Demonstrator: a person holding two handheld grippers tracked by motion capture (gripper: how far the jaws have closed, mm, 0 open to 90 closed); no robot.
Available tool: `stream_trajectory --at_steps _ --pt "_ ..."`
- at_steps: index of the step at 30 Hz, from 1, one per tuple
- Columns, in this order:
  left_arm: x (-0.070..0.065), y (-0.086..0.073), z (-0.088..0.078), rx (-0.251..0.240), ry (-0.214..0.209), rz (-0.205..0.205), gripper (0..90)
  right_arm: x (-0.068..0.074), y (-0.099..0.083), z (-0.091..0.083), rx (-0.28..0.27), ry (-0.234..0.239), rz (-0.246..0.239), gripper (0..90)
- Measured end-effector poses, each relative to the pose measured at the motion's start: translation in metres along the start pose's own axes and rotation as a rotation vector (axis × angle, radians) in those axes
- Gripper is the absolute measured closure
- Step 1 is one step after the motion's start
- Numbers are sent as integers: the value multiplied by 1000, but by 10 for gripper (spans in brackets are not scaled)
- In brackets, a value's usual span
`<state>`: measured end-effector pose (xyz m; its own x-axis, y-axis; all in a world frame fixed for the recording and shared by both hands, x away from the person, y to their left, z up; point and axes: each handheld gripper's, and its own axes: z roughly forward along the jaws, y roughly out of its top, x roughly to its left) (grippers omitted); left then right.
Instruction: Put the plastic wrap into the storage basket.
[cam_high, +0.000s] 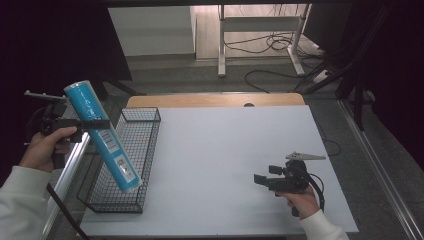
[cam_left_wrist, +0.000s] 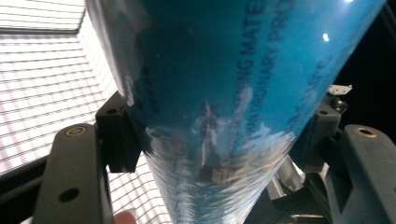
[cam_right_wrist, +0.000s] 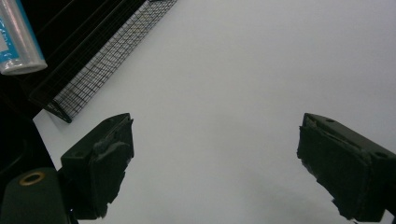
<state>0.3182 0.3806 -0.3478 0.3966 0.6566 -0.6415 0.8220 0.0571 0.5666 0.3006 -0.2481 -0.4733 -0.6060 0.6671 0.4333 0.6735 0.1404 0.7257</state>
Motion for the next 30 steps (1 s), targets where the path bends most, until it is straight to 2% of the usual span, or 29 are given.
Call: stream_trajectory --at_steps 4,8,11,16,21,26,30 --pt "11 -4 4 37 37 -14 321 -1 0 1 2 -3 3 111" --pt "23 -7 15 79 102 -14 321 0 -1 1 -1 -5 2 111" --pt "29 -10 26 122 126 -14 321 0 0 -1 -15 -6 2 111" --pt "37 -14 41 173 136 -20 321 -2 0 -1 -12 -8 5 111" --pt "40 -15 51 203 162 -13 321 -2 0 -1 -12 -7 3 111" --pt "43 -13 57 203 155 -27 321 -2 0 0 -12 -9 5 111" --pt "45 -10 66 191 170 -46 320 -3 0 0 -11 -10 6 111"
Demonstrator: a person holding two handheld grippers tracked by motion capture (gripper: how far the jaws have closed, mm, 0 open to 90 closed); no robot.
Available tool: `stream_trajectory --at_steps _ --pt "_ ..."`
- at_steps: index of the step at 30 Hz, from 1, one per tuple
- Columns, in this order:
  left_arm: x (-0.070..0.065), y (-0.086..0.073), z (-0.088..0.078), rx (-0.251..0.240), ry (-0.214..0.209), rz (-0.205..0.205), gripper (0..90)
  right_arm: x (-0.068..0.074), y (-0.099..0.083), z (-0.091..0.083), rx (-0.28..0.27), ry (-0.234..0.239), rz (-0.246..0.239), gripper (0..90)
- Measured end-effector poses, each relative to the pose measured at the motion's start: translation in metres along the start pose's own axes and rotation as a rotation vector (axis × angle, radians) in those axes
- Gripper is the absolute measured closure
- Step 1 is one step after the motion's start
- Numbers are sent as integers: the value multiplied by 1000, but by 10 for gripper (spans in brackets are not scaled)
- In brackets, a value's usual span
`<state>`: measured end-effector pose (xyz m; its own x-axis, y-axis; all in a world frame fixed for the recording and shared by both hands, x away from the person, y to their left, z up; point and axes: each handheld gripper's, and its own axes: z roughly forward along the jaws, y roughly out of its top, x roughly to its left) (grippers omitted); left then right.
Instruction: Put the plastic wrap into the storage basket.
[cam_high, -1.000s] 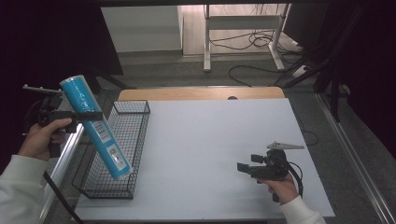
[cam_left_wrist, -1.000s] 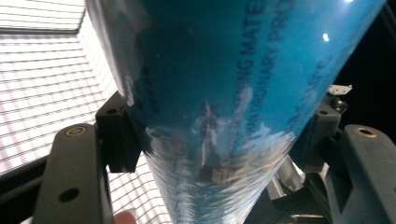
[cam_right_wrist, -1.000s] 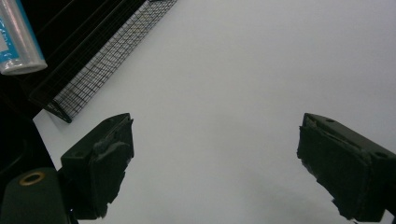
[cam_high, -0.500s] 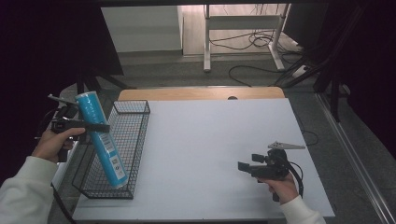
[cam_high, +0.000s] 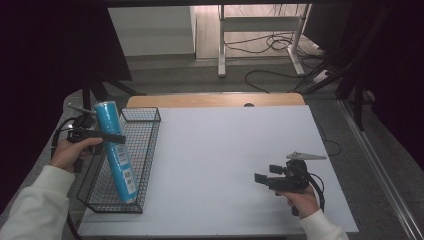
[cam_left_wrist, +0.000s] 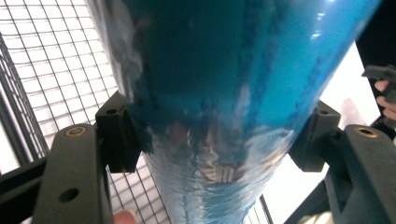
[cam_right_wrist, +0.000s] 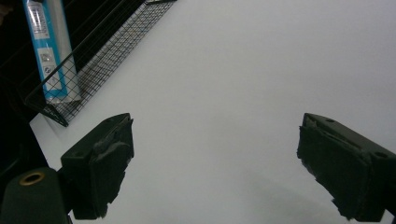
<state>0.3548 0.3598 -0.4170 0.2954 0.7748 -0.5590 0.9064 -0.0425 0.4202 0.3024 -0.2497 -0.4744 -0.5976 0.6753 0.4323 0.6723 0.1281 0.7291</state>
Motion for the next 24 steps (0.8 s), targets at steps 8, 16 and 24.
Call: stream_trajectory --at_steps 8,16,24 --pt "6 15 35 -16 58 -99 317 0 0 1 5 -2 0 111" --pt "9 26 75 13 107 -142 315 -2 -1 3 8 -3 1 111" --pt "21 26 95 2 130 -211 313 -3 -2 4 11 -4 2 111"
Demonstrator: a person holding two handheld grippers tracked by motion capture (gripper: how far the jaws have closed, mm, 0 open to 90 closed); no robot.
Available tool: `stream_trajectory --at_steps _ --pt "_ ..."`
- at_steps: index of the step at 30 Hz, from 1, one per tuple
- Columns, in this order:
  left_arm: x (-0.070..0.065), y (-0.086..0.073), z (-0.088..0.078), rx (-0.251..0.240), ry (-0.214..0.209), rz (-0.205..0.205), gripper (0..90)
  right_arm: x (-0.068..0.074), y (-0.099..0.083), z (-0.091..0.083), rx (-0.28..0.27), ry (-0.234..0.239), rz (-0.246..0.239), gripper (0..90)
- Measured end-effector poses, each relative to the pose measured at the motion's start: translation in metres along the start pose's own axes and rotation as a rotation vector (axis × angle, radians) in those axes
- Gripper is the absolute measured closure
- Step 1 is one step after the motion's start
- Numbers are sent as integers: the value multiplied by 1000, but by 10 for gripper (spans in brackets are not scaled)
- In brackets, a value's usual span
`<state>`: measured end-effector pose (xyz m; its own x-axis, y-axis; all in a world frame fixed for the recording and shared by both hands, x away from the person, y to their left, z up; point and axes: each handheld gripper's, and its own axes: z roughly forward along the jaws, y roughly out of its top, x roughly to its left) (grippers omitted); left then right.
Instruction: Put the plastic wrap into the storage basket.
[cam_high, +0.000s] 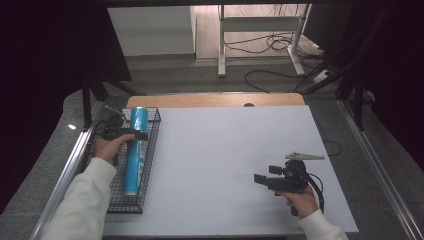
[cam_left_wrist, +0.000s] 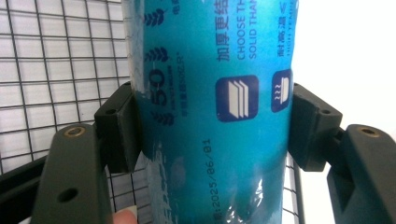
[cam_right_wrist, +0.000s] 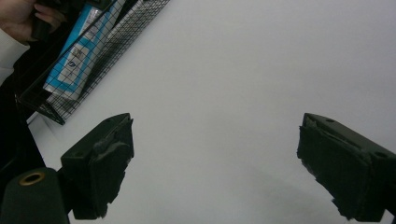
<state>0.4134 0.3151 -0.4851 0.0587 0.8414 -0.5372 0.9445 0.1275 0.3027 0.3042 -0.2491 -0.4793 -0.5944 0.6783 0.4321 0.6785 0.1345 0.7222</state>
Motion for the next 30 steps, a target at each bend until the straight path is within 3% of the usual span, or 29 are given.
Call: stream_trajectory --at_steps 7,12,14,16,23,26,30 --pt "7 0 14 7 33 -30 304 0 0 1 3 -2 6 111" --pt "10 -2 20 25 102 -44 267 0 -1 1 6 -2 7 111" --pt "9 -2 14 -3 56 -52 203 0 -1 1 5 -2 7 111" --pt "1 -3 7 -38 76 -26 176 0 -1 2 8 -1 9 111" --pt "-14 -11 -9 -79 85 27 128 2 -1 2 6 6 2 111" --pt "-24 -19 -17 -121 92 79 130 1 -1 1 4 6 0 111" --pt "-41 -33 -31 -175 71 160 129 1 -1 -1 2 -4 -16 111"
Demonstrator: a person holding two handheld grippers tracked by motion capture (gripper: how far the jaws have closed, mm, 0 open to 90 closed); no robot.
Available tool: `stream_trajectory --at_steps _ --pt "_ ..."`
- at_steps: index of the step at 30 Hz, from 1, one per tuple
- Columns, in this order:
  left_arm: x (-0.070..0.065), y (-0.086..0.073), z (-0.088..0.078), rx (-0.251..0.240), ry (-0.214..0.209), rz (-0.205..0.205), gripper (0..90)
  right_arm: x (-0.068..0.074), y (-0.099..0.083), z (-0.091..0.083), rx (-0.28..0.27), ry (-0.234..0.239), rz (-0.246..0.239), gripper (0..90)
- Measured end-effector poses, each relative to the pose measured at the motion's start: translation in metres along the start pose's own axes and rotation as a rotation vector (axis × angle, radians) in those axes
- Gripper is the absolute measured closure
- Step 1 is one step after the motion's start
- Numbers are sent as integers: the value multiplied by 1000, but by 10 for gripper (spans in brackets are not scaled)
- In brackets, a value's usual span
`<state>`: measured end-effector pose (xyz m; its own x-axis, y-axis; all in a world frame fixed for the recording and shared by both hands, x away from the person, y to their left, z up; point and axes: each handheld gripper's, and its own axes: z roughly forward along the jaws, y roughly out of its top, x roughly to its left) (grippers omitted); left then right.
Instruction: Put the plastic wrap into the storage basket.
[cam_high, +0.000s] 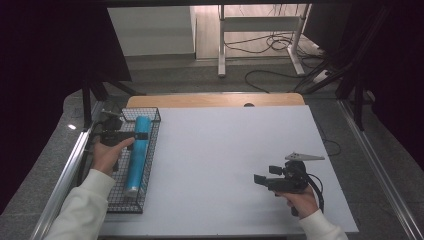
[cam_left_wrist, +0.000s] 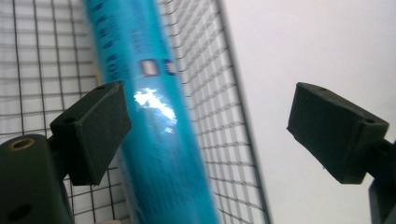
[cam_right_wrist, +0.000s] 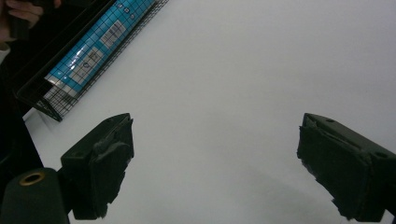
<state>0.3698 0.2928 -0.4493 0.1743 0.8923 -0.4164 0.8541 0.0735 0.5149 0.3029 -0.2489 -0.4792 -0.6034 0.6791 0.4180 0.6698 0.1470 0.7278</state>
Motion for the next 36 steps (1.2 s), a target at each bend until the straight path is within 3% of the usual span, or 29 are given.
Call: stream_trajectory --at_steps 5,7,9,11,15,19,22,25,36 --pt "-18 -17 -20 -31 -70 100 139 0 0 -2 5 -16 -25 111" --pt "-25 -27 -27 -32 -86 155 143 1 -1 -3 7 -18 -34 111" --pt "-30 -39 -36 -55 -129 182 159 2 -1 -4 7 -20 -41 111" --pt "-37 -52 -43 -66 -146 228 165 1 -2 -5 7 -26 -44 111" --pt "-56 -75 -46 -73 -166 309 172 0 -2 -6 5 -29 -50 116" --pt "-73 -97 -42 -68 -197 356 178 1 -5 -8 15 -38 -102 119" --pt "-85 -112 -34 -55 -209 383 179 0 -8 -10 21 -61 -125 119" --pt "-95 -122 -26 -50 -179 419 183 -3 -11 -11 25 -67 -125 119" --pt "-102 -125 -10 -40 -192 417 186 -6 -12 -15 23 -80 -170 120"
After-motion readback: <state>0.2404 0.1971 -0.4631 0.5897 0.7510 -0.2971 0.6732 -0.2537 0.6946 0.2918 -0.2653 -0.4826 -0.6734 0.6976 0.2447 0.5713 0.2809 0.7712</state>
